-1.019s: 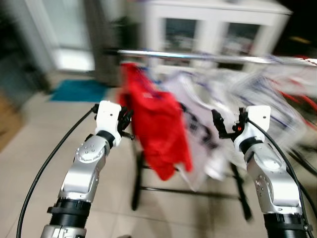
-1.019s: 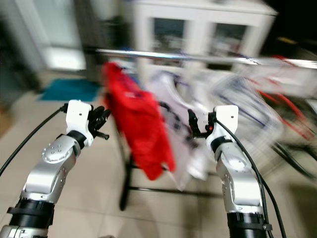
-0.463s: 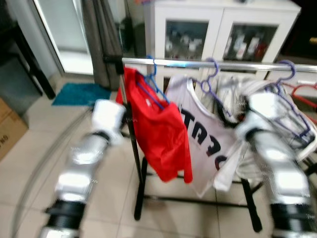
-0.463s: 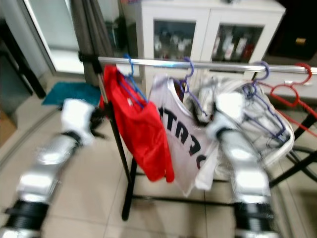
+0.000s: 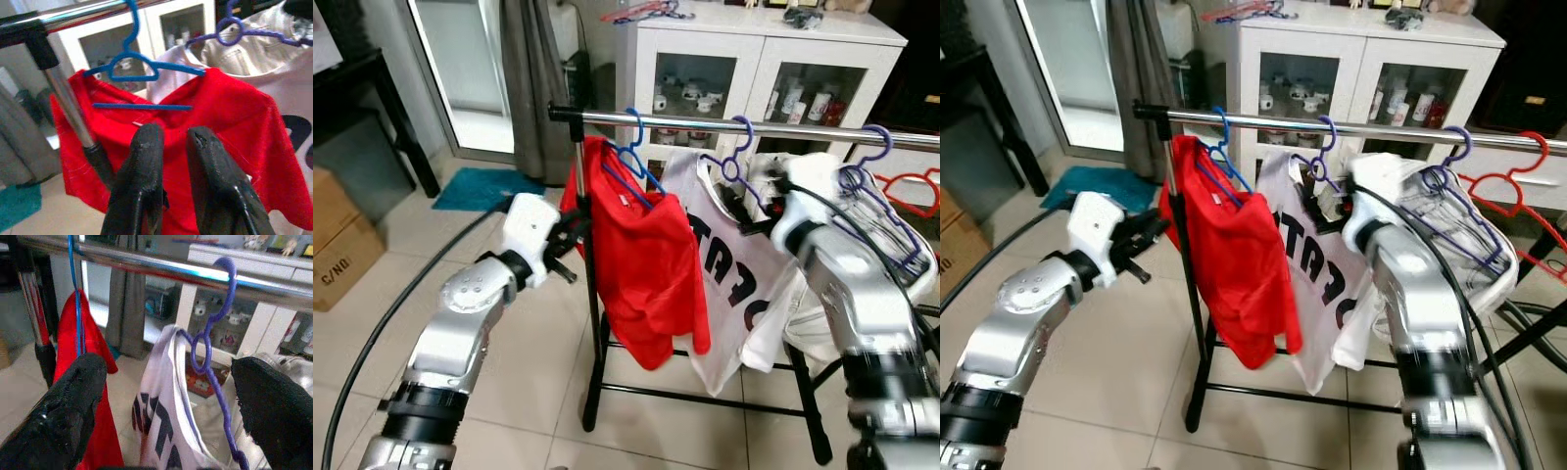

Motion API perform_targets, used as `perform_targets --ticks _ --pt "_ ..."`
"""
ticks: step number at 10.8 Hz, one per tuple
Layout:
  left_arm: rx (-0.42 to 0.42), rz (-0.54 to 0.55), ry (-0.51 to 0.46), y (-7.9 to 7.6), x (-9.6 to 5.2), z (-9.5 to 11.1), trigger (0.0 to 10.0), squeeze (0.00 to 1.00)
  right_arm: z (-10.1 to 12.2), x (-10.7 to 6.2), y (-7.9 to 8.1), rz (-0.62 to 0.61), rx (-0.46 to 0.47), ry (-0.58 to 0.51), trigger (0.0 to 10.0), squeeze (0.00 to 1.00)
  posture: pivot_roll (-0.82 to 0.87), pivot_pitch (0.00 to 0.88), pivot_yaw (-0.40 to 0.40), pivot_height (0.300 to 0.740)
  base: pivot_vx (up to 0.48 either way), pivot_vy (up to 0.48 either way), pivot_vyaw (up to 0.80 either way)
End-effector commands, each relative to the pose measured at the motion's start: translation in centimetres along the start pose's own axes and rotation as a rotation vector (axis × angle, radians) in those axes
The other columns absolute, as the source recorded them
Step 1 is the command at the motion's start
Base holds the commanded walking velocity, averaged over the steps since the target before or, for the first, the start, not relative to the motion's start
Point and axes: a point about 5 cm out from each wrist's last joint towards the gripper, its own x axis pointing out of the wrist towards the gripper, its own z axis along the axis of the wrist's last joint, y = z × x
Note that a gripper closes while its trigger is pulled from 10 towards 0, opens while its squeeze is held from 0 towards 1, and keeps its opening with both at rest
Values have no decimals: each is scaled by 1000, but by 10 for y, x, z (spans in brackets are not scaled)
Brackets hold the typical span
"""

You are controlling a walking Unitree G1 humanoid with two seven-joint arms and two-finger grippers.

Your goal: Hang hanger

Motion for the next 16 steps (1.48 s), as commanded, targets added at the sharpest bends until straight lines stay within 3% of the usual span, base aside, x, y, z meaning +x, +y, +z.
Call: perform_targets --ticks 1,2,4,5,6,7,12,13,15,16 --pt "22 -6 1 2 3 2 10000 0 3 3 -3 -3 11 11 10000 1000 -25 0 19 740 0 0 0" --pt "19 -16 -2 0 4 4 10000 0 7 11 -2 -7 34 4 10000 1000 -25 0 19 740 0 0 0" --pt "20 -41 4 0 4 4 10000 0 13 28 -3 -95 -60 -7 10000 1000 -27 0 24 740 0 0 0" --pt "6 -77 6 -2 5 4 10000 0 10 37 -13 -157 14 61 10000 1000 -37 0 31 740 0 0 0" --pt "-36 -129 2 -7 5 5 10000 212 9 42 -14 -130 64 88 10000 729 -37 0 31 740 0 0 0" --pt "-60 -215 4 -15 4 7 10000 1000 14 52 -9 -71 97 80 10000 0 -41 0 38 740 0 0 0" --pt "5 -249 40 -19 2 6 10000 1000 21 66 -7 -43 174 77 10000 0 -20 0 25 740 0 0 0" --pt "5 -261 51 -21 1 5 10000 1000 22 67 -4 -20 148 88 10000 0 -23 0 26 740 0 0 0" --pt "13 -268 55 -21 1 4 10000 1000 30 69 0 81 117 82 10000 0 -32 0 26 740 0 0 0" --pt "19 -266 52 -20 3 5 10000 1000 31 68 5 199 94 119 10000 0 -39 0 26 740 0 0 0"
